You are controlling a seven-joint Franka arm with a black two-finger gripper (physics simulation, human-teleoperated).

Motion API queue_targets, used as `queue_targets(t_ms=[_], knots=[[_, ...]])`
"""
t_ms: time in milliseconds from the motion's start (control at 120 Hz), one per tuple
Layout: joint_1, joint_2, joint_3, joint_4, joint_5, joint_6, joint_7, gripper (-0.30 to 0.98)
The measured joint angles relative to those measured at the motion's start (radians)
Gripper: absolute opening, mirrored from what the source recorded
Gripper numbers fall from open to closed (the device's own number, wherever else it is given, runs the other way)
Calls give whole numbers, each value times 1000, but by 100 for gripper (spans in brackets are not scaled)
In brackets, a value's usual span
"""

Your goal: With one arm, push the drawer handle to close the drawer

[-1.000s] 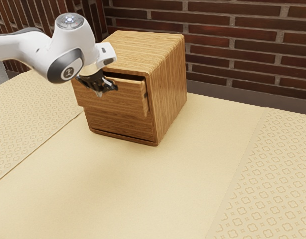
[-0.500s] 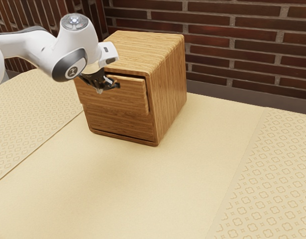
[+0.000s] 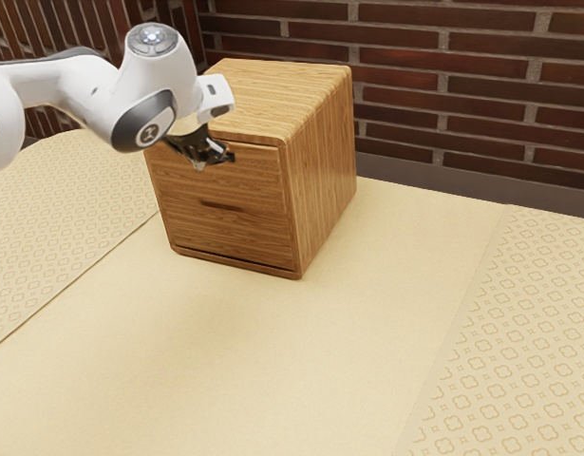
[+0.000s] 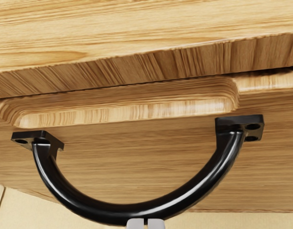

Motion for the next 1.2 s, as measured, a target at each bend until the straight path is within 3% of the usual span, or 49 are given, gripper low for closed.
queue_targets(t_ms=[417,675,800,1017,1200], knots=[[6,4,-2,1,2,25,7,-10],[-116,-271,8,-100,-7,-184,3,-9],[-154,-330,7,-80,-14,-331,10,-7],[-179,-339,3,27,-126,-582,84,36],[-201,-351,6,32,-153,-689,130,55]])
